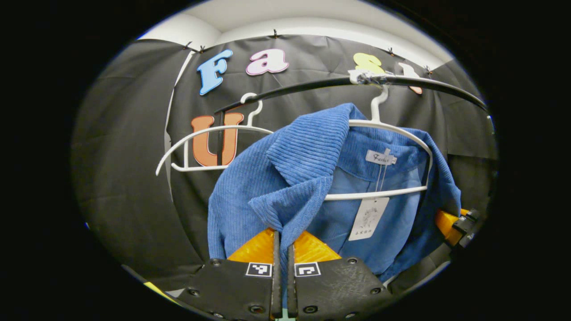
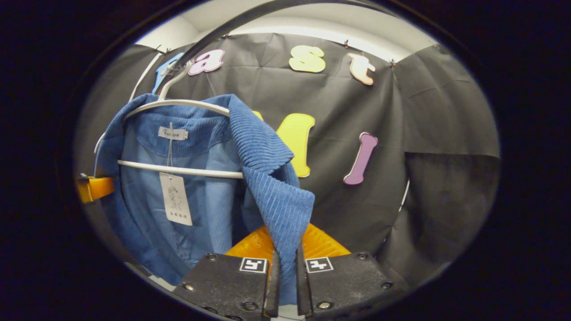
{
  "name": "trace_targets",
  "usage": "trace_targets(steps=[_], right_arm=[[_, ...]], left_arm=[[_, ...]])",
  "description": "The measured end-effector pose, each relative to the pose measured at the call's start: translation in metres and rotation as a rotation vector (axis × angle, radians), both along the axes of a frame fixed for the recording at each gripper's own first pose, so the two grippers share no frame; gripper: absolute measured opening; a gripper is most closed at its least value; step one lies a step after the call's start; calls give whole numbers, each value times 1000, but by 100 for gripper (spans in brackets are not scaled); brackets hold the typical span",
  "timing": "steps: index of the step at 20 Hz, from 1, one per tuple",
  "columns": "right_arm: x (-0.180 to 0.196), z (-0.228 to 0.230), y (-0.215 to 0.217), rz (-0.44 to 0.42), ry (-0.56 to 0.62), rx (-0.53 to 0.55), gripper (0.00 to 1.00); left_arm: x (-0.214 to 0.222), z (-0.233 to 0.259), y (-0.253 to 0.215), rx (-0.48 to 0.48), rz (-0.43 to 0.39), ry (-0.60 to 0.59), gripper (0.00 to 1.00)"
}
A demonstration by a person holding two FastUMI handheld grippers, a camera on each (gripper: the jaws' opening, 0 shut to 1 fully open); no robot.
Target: Grasp the clothes on the hanger with both hands and then place them into the laundry hamper below.
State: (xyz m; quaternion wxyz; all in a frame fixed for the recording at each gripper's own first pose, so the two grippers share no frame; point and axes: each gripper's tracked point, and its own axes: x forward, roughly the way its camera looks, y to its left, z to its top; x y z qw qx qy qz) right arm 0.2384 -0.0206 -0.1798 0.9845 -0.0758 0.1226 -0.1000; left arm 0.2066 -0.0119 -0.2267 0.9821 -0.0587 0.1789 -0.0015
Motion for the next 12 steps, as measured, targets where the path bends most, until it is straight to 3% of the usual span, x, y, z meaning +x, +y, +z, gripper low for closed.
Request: trace_targets(steps=[1,5,8,11,12], right_arm=[[-1,5,-1,4,-14,-4,15],[-5,29,-14,-28,-77,-98,11],[-3,36,-19,-67,-91,-78,11],[2,42,-28,-101,-91,-67,11],[3,45,-30,-108,-93,-70,11]], left_arm=[[0,2,2,-5,-6,8,9],[0,17,26,-5,34,3,5],[-2,27,32,-2,12,1,4],[3,46,56,66,46,-42,5],[5,50,60,86,50,-52,10]])
